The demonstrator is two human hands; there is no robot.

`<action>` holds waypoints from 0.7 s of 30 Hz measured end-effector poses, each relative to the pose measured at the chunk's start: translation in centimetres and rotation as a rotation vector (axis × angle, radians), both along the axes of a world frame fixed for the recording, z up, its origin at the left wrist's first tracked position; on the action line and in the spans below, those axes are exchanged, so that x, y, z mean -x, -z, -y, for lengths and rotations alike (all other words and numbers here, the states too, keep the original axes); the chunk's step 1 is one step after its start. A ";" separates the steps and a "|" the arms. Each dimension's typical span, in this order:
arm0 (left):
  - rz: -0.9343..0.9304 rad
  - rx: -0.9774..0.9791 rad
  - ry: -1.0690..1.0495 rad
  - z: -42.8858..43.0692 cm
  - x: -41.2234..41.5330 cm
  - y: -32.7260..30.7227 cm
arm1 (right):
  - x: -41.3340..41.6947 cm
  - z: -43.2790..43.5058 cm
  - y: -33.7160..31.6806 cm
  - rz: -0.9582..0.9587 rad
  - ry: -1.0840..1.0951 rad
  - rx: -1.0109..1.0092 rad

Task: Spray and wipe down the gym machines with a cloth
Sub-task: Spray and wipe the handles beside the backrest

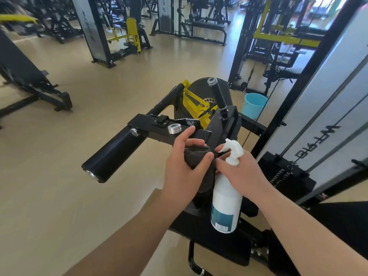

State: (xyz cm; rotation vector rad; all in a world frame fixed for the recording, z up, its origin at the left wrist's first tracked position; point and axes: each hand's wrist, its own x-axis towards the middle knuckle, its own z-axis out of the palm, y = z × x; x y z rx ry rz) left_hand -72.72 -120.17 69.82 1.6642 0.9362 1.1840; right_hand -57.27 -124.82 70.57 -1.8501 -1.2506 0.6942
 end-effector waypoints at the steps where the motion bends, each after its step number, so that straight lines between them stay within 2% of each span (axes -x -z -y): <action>1: -0.001 0.018 0.016 -0.1 -0.7 -0.1 | -0.5 0.1 -0.1 -0.014 0.015 -0.010; 4: -0.029 0.090 0.105 -0.6 -2.8 -0.2 | -2.4 0.6 -0.2 -0.043 0.036 -0.034; 9: -0.168 0.156 0.383 -1.0 -7.2 0.7 | -7.1 0.9 0.1 -0.044 0.041 -0.043; 17: -0.116 0.259 0.198 -1.5 -16.9 1.6 | -16.7 -1.5 0.9 -0.093 0.001 -0.069; 21: -0.058 0.413 0.026 -2.4 -21.0 1.4 | -20.9 -3.4 0.2 -0.110 -0.065 -0.063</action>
